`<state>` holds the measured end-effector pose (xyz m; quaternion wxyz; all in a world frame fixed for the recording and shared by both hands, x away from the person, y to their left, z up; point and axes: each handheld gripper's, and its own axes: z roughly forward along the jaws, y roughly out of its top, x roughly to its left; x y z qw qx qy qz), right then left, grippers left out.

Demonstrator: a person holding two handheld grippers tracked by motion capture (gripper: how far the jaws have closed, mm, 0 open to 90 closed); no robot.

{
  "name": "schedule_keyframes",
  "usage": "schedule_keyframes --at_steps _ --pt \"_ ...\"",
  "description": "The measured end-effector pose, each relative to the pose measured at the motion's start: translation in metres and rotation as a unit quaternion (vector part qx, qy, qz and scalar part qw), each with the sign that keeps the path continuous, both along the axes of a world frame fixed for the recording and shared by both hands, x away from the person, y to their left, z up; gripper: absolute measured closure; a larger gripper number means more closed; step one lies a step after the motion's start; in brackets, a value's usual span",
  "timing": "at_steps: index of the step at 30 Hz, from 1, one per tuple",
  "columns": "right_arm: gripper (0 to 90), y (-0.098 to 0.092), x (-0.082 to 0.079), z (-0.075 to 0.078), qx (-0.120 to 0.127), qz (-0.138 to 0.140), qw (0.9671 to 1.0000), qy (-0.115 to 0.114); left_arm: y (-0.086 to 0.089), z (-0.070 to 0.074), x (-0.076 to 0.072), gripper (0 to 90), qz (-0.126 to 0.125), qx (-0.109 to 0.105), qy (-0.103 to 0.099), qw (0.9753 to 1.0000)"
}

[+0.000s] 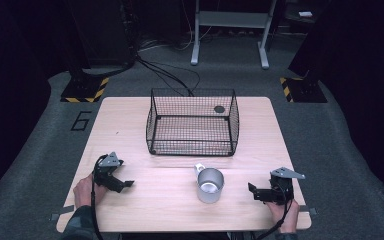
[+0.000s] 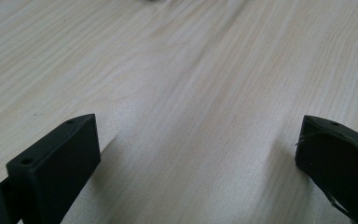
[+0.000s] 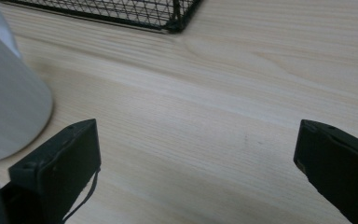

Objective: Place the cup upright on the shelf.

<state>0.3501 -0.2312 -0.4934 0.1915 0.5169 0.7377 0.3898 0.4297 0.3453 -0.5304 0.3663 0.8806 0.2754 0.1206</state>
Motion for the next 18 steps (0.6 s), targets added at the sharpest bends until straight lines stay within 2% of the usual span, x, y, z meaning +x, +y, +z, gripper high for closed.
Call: schedule_keyframes --at_steps 2,4,12,17,18 --pt "0.0 0.001 -0.001 0.003 0.006 0.002 1.0 -0.002 0.0 0.0 0.0 0.0 0.0 0.0 0.0 1.0" --pt "0.0 0.007 -0.006 0.011 0.023 0.014 0.9996 -0.007 0.0 0.0 0.0 0.0 0.0 0.0 0.0 1.0" --pt "0.0 0.024 -0.013 0.025 0.024 0.042 0.9987 -0.017 0.0 0.0 0.0 0.0 0.0 0.0 0.0 1.0" --pt "0.0 0.04 -0.018 0.037 0.029 0.076 0.9964 -0.025 0.0 0.0 0.0 0.0 0.001 -0.001 0.001 1.0" --pt "0.0 0.04 -0.018 0.037 0.029 0.076 0.9964 -0.025 0.0 0.0 0.0 0.0 0.001 -0.001 0.001 1.0"
